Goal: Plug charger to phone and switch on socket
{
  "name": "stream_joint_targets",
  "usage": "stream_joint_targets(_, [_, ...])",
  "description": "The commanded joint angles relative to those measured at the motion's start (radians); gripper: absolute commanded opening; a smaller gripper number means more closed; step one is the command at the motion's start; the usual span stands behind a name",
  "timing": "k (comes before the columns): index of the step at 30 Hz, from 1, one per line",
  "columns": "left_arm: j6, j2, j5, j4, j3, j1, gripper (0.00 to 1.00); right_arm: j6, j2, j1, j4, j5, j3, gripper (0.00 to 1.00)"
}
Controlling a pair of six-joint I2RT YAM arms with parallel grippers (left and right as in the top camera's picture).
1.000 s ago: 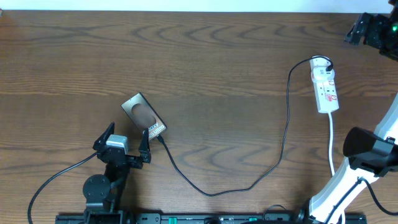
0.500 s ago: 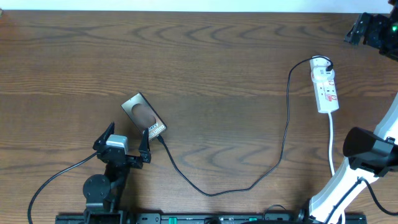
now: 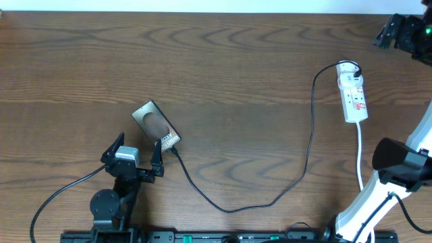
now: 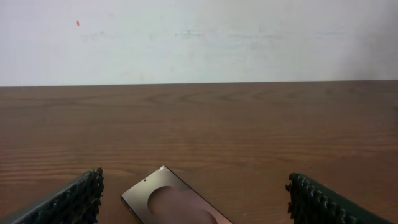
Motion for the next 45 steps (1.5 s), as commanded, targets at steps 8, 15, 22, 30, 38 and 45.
stream_joint_targets(8, [0.017, -0.007, 0.005, -0.04, -0.015, -0.003, 0.93, 0.013, 0.003, -0.005, 0.013, 0.003, 0.003, 0.99])
stream_joint_targets(15, [0.017, -0.007, 0.005, -0.04, -0.015, -0.003, 0.93, 0.023, -0.06, 0.071, 0.182, -0.008, -0.114, 0.99])
stream_joint_targets(22, [0.017, -0.007, 0.005, -0.04, -0.015, -0.003, 0.93, 0.021, -0.272, 0.189, 0.596, -0.007, -0.604, 0.99])
stream_joint_targets(30, [0.017, -0.007, 0.005, -0.039, -0.015, -0.003, 0.93, 0.021, -0.537, 0.277, 1.144, -0.006, -1.228, 0.99])
stream_joint_targets(38, [0.017, -0.007, 0.005, -0.04, -0.015, -0.003, 0.93, 0.021, -0.861, 0.293, 1.651, -0.004, -1.809, 0.99])
stream_joint_targets(45, [0.017, -0.007, 0.005, -0.04, -0.015, -0.003, 0.92, 0.02, -1.231, 0.293, 1.888, 0.047, -2.243, 0.99])
